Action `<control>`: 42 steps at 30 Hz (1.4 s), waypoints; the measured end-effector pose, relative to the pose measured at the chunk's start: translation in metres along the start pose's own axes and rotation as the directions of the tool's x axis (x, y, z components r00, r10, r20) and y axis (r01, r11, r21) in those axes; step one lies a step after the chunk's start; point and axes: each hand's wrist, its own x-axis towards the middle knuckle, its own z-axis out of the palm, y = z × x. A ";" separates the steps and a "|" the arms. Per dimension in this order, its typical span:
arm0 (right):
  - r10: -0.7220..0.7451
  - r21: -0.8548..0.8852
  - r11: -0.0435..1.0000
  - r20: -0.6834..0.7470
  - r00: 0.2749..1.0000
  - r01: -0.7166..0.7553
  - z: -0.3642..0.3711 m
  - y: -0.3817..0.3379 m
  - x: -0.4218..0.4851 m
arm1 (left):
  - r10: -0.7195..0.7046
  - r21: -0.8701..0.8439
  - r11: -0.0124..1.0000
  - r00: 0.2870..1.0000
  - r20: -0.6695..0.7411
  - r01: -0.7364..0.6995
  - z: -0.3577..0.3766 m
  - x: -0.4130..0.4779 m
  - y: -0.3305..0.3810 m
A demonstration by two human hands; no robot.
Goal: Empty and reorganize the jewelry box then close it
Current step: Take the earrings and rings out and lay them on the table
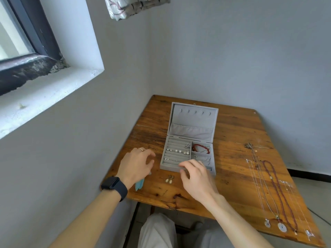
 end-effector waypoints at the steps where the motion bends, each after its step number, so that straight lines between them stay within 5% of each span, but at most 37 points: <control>1: -0.003 -0.012 1.000 -0.004 1.000 0.003 -0.002 0.003 0.006 | 0.000 -0.007 1.000 1.000 -0.003 0.000 0.000 0.004 0.000; 12: 0.071 -0.160 0.985 0.014 0.997 -0.068 -0.004 0.061 0.090 | 0.108 -0.123 0.986 0.994 -0.017 -0.110 0.035 0.066 0.030; 17: 0.055 -0.236 0.971 0.133 0.990 -0.023 -0.002 0.074 0.120 | 0.161 -0.155 0.974 0.987 -0.019 -0.162 0.053 0.105 0.051; 28: 0.188 -0.246 0.960 0.227 0.956 -0.131 -0.003 0.064 0.137 | 0.073 0.042 0.996 0.992 0.104 -0.077 0.075 0.145 0.079; 42: 0.146 0.176 0.976 -0.067 0.987 -0.132 -0.060 0.078 0.037 | 0.010 0.244 0.968 0.983 0.184 -0.056 0.073 0.151 0.110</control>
